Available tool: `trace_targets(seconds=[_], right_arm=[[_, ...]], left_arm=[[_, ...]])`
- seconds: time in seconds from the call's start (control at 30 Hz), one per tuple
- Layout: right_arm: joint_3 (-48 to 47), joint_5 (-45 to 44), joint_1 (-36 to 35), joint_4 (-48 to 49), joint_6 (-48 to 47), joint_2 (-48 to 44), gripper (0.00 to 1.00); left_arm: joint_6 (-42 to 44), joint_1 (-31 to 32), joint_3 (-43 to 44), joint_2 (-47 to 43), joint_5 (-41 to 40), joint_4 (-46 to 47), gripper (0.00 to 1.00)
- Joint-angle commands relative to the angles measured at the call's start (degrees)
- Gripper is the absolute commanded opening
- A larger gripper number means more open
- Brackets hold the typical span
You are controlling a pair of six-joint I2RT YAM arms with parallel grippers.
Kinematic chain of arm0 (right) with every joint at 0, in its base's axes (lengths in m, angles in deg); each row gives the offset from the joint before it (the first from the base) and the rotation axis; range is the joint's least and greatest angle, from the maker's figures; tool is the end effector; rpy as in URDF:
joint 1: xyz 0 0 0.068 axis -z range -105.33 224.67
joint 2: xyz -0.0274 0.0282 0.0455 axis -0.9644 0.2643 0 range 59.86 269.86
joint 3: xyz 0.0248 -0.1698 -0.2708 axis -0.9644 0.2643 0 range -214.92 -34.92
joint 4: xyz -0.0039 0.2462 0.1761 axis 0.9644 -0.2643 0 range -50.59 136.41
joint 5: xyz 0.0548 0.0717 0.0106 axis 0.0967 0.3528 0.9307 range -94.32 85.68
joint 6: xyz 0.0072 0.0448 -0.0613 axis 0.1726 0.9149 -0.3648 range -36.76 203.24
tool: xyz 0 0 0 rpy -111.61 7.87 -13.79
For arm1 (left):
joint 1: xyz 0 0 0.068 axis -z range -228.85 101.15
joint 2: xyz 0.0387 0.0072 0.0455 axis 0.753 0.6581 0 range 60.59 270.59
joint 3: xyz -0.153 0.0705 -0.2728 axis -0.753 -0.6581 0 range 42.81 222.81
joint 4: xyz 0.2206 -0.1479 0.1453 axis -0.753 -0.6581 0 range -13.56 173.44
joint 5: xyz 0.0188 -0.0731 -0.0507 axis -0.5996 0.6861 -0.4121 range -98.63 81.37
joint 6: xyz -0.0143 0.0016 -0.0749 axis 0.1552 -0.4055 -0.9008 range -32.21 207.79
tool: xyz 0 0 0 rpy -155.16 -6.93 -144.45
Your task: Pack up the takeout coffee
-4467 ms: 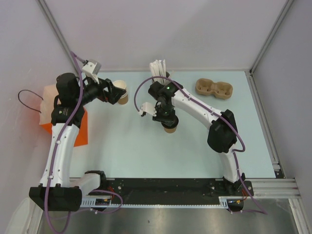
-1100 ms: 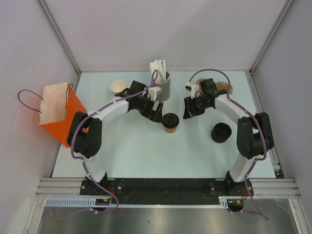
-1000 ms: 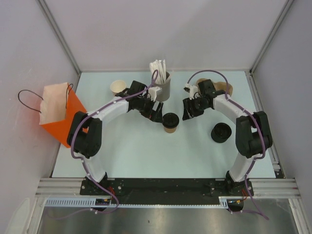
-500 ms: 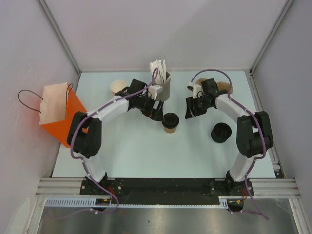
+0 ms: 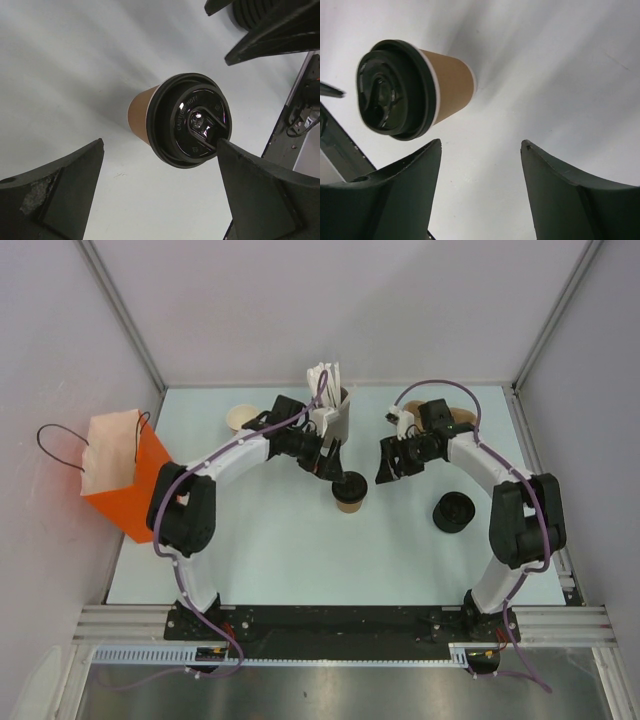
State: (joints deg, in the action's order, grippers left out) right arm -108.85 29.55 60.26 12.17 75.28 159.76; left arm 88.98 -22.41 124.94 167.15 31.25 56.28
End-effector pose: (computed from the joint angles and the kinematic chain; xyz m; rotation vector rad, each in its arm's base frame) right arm 0.4006 0.1402 0.2388 -0.6957 2.4554 0.8114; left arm 0.4056 -0.2481 0.2521 0.8821 2.2964 -1.0496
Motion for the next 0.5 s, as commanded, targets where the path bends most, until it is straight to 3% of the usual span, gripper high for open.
trace_targets(seconds=[0.0, 0.47], right_arm=[[-0.2, 5.0, 0.8, -0.9, -1.5, -3.9, 0.71], [-0.2, 6.5, 1.4, -1.4, -2.1, -4.5, 0.69]], left_arm=[[-0.8, 0.8, -0.2, 0.8, 2.5, 2.3, 0.99], [-0.8, 1.2, 0.7, 4.3, 4.1, 2.4, 0.98]])
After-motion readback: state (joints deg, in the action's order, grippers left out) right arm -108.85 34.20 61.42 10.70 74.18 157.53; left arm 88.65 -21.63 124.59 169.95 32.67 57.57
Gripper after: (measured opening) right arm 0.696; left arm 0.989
